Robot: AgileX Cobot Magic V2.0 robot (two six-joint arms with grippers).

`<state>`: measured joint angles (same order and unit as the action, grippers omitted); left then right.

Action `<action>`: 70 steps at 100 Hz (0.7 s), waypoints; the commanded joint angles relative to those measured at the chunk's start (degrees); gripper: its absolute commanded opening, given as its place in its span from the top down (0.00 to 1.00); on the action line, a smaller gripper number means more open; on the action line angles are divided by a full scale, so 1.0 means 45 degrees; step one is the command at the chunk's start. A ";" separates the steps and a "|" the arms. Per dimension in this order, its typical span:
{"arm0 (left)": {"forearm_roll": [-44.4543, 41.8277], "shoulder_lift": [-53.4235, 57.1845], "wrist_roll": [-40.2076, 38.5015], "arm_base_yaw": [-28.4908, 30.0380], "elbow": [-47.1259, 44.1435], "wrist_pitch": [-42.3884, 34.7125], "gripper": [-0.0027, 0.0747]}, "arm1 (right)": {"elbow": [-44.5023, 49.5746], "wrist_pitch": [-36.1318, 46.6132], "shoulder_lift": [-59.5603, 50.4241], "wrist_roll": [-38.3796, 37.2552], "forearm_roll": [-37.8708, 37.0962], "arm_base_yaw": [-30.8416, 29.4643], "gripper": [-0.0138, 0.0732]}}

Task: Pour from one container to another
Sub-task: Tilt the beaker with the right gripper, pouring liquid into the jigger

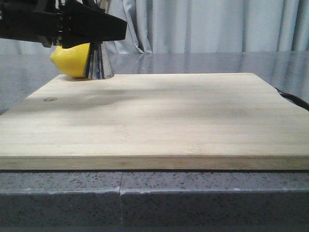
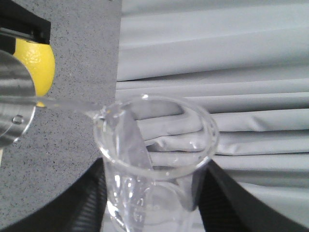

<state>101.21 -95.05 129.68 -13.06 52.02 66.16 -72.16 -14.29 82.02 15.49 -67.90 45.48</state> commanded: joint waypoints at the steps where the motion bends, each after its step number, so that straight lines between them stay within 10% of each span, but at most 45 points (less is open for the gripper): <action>1: 0.1060 0.0580 -0.0099 -0.0111 0.0322 0.1296 0.71 | -0.0497 0.0407 -0.0424 0.0102 -0.0589 0.0023 0.51; 70: 0.1060 0.0580 -0.0099 -0.0111 0.0322 0.1296 0.71 | -0.0497 0.0407 -0.0424 0.0102 -0.1392 0.0023 0.51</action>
<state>101.21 -95.05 129.68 -13.06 52.02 66.16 -72.16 -14.12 82.02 15.52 -71.58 45.48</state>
